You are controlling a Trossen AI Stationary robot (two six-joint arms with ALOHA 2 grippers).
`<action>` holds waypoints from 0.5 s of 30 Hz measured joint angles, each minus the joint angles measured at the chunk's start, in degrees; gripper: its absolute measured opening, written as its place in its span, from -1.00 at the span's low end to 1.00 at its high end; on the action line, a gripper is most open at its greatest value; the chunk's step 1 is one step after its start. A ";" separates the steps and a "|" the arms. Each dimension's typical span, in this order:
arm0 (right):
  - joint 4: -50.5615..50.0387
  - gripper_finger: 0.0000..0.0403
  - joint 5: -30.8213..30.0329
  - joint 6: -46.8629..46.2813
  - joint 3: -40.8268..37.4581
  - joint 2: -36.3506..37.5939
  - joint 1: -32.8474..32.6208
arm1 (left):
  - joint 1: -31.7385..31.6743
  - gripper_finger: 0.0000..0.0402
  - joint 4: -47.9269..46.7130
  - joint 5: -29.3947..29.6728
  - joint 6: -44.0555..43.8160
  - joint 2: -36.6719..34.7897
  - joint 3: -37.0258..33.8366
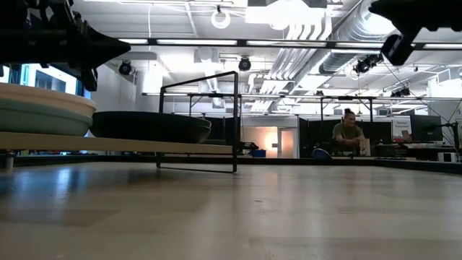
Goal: Place and stack plates onto a shelf
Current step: Return to Home Position
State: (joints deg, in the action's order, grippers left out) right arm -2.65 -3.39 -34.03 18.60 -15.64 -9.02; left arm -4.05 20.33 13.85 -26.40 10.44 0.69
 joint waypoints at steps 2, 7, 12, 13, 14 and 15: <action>-0.03 -1.00 -0.01 0.94 -1.82 2.63 0.00 | 0.00 -1.00 -0.55 0.00 0.01 0.00 0.00; 0.16 -1.00 -2.62 3.94 -6.99 9.91 0.02 | 0.00 -1.00 -1.65 0.00 0.01 -0.01 0.00; 1.45 -1.00 -3.71 4.10 -11.86 15.61 0.04 | 0.00 -1.00 -1.92 0.02 0.01 -0.04 0.00; 1.77 -1.00 -3.53 4.12 -12.20 15.64 0.02 | 0.00 -1.00 -2.09 0.00 0.01 -0.04 0.00; 1.87 -1.00 -3.10 4.19 -12.66 15.39 0.02 | 0.00 -1.00 -2.46 0.01 0.01 -0.04 0.00; 2.49 -1.00 -2.79 4.49 -13.01 15.24 0.06 | 0.00 -1.00 -3.01 0.05 0.01 -0.04 0.02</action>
State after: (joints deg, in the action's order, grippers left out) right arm -0.16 -6.18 -29.54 5.59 -0.40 -8.95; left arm -4.05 17.32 13.89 -26.39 10.39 0.71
